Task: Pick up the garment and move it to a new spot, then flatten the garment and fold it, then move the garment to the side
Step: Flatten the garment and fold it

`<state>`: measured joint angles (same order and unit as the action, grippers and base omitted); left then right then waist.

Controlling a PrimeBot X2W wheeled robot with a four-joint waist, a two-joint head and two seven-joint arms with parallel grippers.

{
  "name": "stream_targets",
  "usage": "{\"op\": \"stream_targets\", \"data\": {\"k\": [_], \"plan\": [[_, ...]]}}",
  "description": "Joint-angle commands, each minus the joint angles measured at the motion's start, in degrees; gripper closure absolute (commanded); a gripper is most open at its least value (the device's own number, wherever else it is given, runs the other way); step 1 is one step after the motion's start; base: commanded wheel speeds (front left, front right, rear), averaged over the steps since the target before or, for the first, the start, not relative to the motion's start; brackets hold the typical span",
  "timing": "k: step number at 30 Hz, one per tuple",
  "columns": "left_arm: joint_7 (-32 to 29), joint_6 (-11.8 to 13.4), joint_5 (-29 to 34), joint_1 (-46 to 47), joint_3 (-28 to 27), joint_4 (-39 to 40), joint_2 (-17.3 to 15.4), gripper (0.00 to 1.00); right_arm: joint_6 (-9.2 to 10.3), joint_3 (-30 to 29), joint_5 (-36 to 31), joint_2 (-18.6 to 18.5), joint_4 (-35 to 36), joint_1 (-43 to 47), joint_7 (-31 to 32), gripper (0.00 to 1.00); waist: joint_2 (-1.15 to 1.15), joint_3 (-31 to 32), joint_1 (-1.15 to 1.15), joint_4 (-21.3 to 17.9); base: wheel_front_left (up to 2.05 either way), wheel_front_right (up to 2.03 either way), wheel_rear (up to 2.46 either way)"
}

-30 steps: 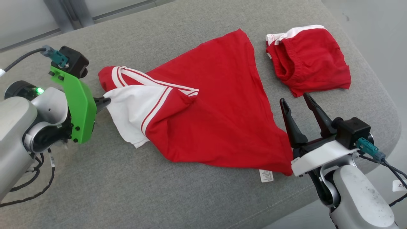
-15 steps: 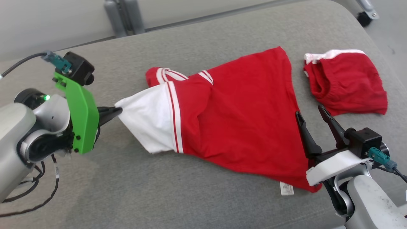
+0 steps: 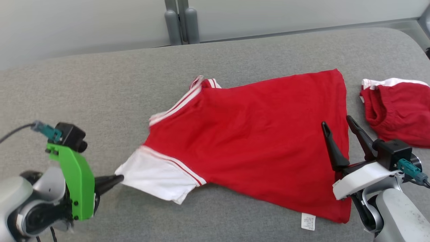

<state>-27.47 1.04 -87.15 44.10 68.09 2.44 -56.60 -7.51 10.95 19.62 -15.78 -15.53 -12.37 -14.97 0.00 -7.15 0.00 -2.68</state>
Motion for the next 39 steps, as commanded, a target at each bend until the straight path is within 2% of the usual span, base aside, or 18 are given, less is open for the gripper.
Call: {"op": "stream_targets", "data": {"k": [1,4,13,14,15,16,17,21,26,32,36,39], "plan": [[1.5,0.5,-1.2,-1.9,-0.2,0.0,0.0,1.00,0.05,0.0,0.3,-0.3,-0.1,0.0,0.2,0.00,0.00,0.3,0.00,0.8,0.00,0.00,0.00],[4.9,0.2,-2.9,-6.1,0.2,-1.2,0.9,1.00,0.06,0.1,0.3,-0.4,0.0,-0.2,0.2,0.00,0.00,0.1,0.00,0.9,0.00,0.00,0.00],[12.6,-3.1,-6.0,-15.2,1.3,-10.1,6.7,1.00,0.05,0.2,0.4,-1.1,0.6,-0.2,1.0,0.00,0.00,-0.1,0.00,0.5,0.00,0.00,0.00],[13.1,-3.4,-6.1,-15.8,1.3,-11.1,7.1,0.87,0.05,0.2,0.4,-1.2,0.7,-0.2,1.1,0.00,0.00,-0.1,0.00,0.4,0.00,0.00,0.00],[14.0,-3.8,-6.1,-16.3,1.2,-12.2,7.6,0.66,0.05,0.2,0.3,-1.3,0.8,-0.2,1.3,0.00,0.00,0.0,0.00,0.3,0.00,0.00,0.00],[14.8,-4.1,-6.0,-16.5,1.0,-13.1,7.9,0.52,0.06,0.1,0.3,-1.4,0.9,-0.1,1.3,0.00,0.00,0.1,0.00,0.3,0.00,0.00,0.00],[15.9,-4.6,-5.3,-16.6,0.8,-14.0,8.1,0.00,0.05,0.1,0.2,-1.4,1.0,0.0,1.5,0.00,0.00,0.2,0.00,0.4,0.00,0.00,0.00],[20.6,-5.2,-1.4,-15.2,-0.1,-15.7,7.5,0.00,0.05,-0.3,-0.3,-1.3,1.6,0.4,1.2,0.00,0.00,0.7,0.00,0.5,0.00,0.00,0.00],[27.5,-2.2,4.3,-13.4,-2.1,-14.0,4.8,0.00,0.05,-1.4,-0.7,-0.7,2.5,1.3,0.8,0.00,0.00,1.5,0.00,0.9,0.00,0.00,0.00],[38.5,5.5,11.2,-11.4,-5.9,-9.5,2.1,0.00,0.05,-3.5,-1.6,0.0,4.2,1.9,0.2,0.00,0.00,2.3,0.00,1.3,0.00,0.00,0.00],[42.1,10.8,16.1,-11.7,-8.7,-6.8,3.3,0.00,0.05,-4.3,-2.5,0.7,5.6,2.5,0.1,0.00,0.00,3.0,0.00,1.1,0.00,0.00,0.00],[42.7,14.7,20.8,-13.8,-14.6,-5.0,6.0,0.00,0.05,-4.2,-3.2,1.3,6.2,3.0,-0.1,0.00,0.00,3.6,0.00,0.9,0.00,0.00,0.00]]}}
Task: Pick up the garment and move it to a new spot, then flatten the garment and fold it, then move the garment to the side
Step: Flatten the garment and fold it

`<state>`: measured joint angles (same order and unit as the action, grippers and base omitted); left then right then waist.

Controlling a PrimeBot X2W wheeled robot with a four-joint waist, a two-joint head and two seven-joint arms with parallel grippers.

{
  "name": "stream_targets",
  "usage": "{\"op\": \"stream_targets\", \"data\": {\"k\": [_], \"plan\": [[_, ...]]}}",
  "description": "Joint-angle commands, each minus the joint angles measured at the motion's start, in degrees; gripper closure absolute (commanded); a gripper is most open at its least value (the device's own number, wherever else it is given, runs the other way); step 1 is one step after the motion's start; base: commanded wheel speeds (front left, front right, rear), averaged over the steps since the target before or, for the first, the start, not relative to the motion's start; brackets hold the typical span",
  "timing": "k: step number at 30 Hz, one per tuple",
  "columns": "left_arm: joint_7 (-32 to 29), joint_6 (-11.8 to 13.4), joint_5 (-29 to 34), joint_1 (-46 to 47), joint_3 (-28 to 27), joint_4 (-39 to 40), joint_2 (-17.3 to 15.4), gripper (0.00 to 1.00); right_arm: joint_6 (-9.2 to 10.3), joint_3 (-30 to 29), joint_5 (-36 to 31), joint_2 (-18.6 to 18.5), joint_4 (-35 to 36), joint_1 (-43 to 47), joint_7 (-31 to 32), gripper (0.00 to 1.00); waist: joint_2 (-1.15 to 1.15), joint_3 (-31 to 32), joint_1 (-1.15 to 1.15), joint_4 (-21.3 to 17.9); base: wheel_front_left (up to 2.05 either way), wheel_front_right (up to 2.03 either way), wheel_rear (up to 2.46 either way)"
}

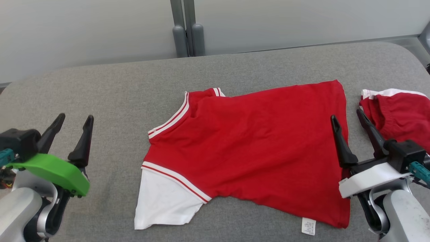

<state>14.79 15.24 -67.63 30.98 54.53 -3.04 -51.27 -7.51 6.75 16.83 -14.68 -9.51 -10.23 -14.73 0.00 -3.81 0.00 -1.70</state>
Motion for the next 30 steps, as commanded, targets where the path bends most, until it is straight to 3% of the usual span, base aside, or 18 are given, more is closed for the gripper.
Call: {"op": "stream_targets", "data": {"k": [1,6,13,21,30], "plan": [[0.4,1.5,3.7,-2.1,-4.2,0.9,2.1,0.00,0.05,0.0,-0.5,0.3,0.4,1.0,-0.4,0.00,0.00,0.3,0.00,-0.1,0.00,0.00,0.00],[0.3,3.1,15.3,-12.5,-17.3,2.1,9.2,0.00,0.05,0.7,-0.5,0.7,0.3,2.4,-0.4,0.00,0.00,1.4,0.00,-1.1,0.00,0.00,0.00],[0.3,-0.7,27.7,-26.3,-32.6,2.5,19.7,0.00,0.05,0.5,0.1,1.2,-0.1,5.4,-0.4,0.00,0.00,3.4,0.00,-2.0,0.00,0.00,0.00],[0.3,-7.6,34.6,-33.1,-40.4,-0.7,28.0,0.00,0.05,0.0,-0.6,2.0,-0.6,7.4,-0.4,0.00,0.00,4.0,0.00,-2.7,0.00,0.00,0.00],[0.3,-12.3,38.6,-33.2,-44.6,-3.5,31.1,0.00,0.05,0.5,-0.4,1.5,-0.9,6.4,-0.5,0.00,0.00,4.2,0.00,-3.0,0.00,0.00,0.00]]}}
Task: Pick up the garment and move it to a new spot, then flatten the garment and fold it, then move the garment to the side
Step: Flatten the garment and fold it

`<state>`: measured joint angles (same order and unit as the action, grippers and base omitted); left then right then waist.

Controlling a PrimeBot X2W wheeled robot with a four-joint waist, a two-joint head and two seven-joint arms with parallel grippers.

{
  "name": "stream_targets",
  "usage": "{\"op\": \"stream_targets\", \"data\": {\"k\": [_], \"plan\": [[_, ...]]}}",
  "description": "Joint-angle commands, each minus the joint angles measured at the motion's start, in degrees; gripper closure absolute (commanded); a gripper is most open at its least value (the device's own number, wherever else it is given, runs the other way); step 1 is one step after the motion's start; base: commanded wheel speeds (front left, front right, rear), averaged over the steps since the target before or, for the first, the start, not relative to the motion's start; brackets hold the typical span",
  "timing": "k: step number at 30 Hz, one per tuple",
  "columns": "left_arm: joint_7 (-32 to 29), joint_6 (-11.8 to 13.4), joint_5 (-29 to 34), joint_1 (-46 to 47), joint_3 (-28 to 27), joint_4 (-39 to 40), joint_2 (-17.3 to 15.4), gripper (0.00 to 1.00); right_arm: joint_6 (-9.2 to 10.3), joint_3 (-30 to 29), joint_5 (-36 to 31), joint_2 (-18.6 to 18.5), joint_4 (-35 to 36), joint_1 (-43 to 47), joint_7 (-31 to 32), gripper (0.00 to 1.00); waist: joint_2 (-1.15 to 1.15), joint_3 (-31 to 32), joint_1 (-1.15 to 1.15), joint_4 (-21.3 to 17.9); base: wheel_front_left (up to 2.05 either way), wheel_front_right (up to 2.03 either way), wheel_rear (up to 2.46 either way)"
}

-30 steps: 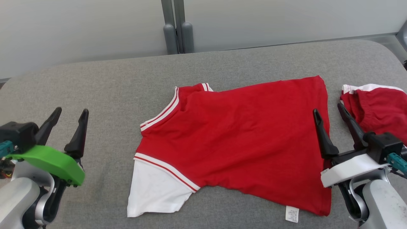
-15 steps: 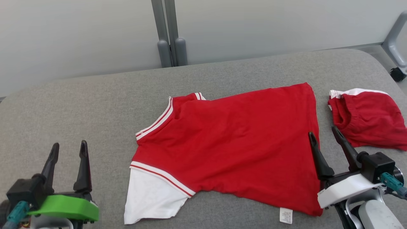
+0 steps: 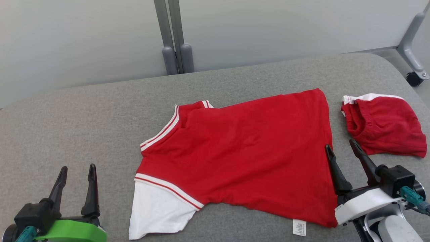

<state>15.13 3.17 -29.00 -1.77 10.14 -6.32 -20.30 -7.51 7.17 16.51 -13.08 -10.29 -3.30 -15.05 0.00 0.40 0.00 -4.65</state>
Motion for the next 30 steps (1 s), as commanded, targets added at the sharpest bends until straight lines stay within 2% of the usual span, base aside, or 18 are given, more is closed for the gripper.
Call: {"op": "stream_targets", "data": {"k": [1,6,8,13,15,20,24,30], "plan": [[0.0,-0.6,0.5,-0.5,-0.4,-0.5,0.4,0.00,0.05,0.1,0.0,-0.2,-0.1,-0.6,-0.1,0.00,0.00,0.0,0.00,-0.1,0.00,0.00,0.00],[-0.3,-2.3,0.6,-0.6,0.1,-2.7,0.7,0.00,0.05,-2.3,-0.9,-0.7,0.2,-0.2,-0.1,0.00,0.00,-0.1,0.00,-0.1,0.00,0.00,0.00],[-1.6,-2.6,0.1,-0.5,0.3,-3.1,0.3,0.00,0.05,-3.7,-0.6,-0.4,-0.2,0.6,1.8,0.00,0.00,-0.1,0.00,0.0,0.00,0.00,0.00],[-10.5,-3.5,-2.3,-1.7,2.0,-3.8,-1.3,0.00,0.07,-1.1,3.6,-2.3,-1.5,2.9,14.7,0.00,0.00,-0.2,0.00,0.1,0.00,0.00,0.00],[-14.6,-2.9,-3.4,-2.1,2.4,-3.2,-1.6,0.00,0.07,-0.5,5.1,-3.1,-2.0,4.4,20.1,0.00,0.00,-0.4,0.00,0.2,0.00,0.00,0.00],[-24.0,-2.5,-5.9,-4.3,4.1,-1.4,-2.5,0.00,0.05,-1.2,8.7,-1.7,-2.9,7.0,31.2,0.00,0.00,-1.7,0.00,0.4,0.00,0.00,0.00],[-28.4,-2.1,-7.5,-4.6,4.8,-1.2,-2.9,0.00,0.04,-2.1,7.5,-0.1,-2.3,6.8,33.8,0.00,0.00,-3.1,0.00,0.3,0.00,0.00,0.00],[-30.0,-2.8,-8.7,-3.2,5.9,-2.8,-1.7,0.00,0.04,-2.0,6.4,1.5,-2.6,5.5,34.9,0.00,0.00,-4.4,0.00,0.1,0.00,0.00,0.00]]}}
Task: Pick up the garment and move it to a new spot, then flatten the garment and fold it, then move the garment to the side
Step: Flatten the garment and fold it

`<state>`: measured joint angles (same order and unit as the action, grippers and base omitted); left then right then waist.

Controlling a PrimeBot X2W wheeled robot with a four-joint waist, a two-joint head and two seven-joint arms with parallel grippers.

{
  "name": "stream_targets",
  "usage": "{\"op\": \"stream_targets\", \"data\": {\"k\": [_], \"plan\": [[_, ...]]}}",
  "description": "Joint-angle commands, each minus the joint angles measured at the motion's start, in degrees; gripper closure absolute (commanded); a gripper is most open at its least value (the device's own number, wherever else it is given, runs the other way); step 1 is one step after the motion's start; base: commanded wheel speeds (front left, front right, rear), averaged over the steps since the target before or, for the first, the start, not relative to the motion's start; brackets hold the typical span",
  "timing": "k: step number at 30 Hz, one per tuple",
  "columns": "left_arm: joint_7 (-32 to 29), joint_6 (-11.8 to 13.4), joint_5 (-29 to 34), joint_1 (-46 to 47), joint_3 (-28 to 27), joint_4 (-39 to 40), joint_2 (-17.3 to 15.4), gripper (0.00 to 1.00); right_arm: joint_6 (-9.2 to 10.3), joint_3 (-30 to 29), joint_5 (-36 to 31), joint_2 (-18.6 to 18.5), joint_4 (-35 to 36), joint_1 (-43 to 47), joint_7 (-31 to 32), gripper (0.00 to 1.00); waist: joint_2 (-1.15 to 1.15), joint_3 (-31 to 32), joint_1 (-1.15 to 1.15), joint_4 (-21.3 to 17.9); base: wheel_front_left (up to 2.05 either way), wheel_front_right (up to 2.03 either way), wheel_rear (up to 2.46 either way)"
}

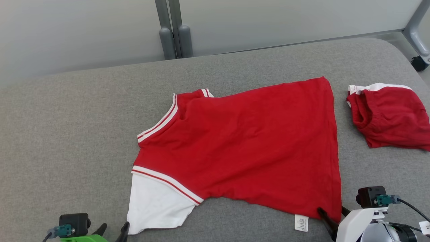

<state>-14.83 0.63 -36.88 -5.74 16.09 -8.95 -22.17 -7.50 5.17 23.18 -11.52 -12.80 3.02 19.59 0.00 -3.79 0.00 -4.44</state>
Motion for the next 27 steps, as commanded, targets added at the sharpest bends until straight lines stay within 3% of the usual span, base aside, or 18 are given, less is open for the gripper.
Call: {"op": "stream_targets", "data": {"k": [1,11,12,13,14,15,16,17,18,27], "plan": [[-0.3,-0.5,-1.1,1.0,0.1,-0.5,0.4,0.00,0.03,0.1,-0.4,0.1,-0.3,-0.9,0.4,0.00,0.00,-0.3,0.00,-0.1,0.00,0.00,0.00],[-0.8,-4.2,-1.6,5.3,3.4,-7.7,2.6,0.00,0.03,2.4,0.0,1.0,-2.2,-3.1,-0.3,0.00,0.00,-1.5,0.00,-0.6,0.00,0.00,0.00],[-1.0,-4.5,-1.8,5.7,3.8,-8.1,2.9,0.11,0.03,2.7,0.2,1.1,-2.5,-3.4,-0.5,0.00,0.00,-1.5,0.00,-0.7,0.00,0.00,0.00],[-1.5,-5.0,-2.1,6.0,4.2,-8.6,3.2,0.11,0.03,3.2,0.5,1.1,-2.7,-3.7,-0.6,0.00,0.00,-1.6,0.00,-0.7,0.00,0.00,0.00],[-1.7,-5.3,-2.4,6.1,4.6,-9.1,3.4,0.70,0.03,3.7,0.9,1.1,-3.1,-3.9,-0.8,0.00,0.00,-1.6,0.00,-0.7,0.00,0.00,0.00],[-1.8,-5.6,-2.6,6.2,4.8,-9.4,3.4,1.00,0.03,4.0,1.2,1.0,-3.3,-4.1,-1.0,0.22,0.00,-1.6,0.00,-0.7,0.00,0.00,0.00],[-2.2,-5.7,-2.9,6.3,5.1,-9.7,3.4,1.00,0.03,4.3,1.4,0.8,-3.6,-4.3,-1.2,0.52,0.00,-1.6,0.00,-0.7,0.00,0.00,0.00],[-2.3,-5.9,-3.0,6.3,5.3,-9.8,3.2,1.00,0.03,4.4,1.6,0.7,-3.8,-4.3,-1.4,0.66,0.00,-1.6,0.00,-0.7,0.00,0.00,0.00],[-2.3,-6.0,-3.1,6.4,5.3,-9.8,3.0,1.00,0.03,4.6,1.9,0.5,-4.0,-4.3,-1.6,1.00,0.00,-1.5,0.00,-0.7,0.00,0.00,0.00],[0.8,-5.7,-2.6,6.4,3.8,-7.7,1.4,1.00,0.03,5.5,2.8,-0.9,-3.1,-5.4,-6.1,1.00,0.00,-1.2,0.00,-0.4,0.00,0.00,0.00]]}}
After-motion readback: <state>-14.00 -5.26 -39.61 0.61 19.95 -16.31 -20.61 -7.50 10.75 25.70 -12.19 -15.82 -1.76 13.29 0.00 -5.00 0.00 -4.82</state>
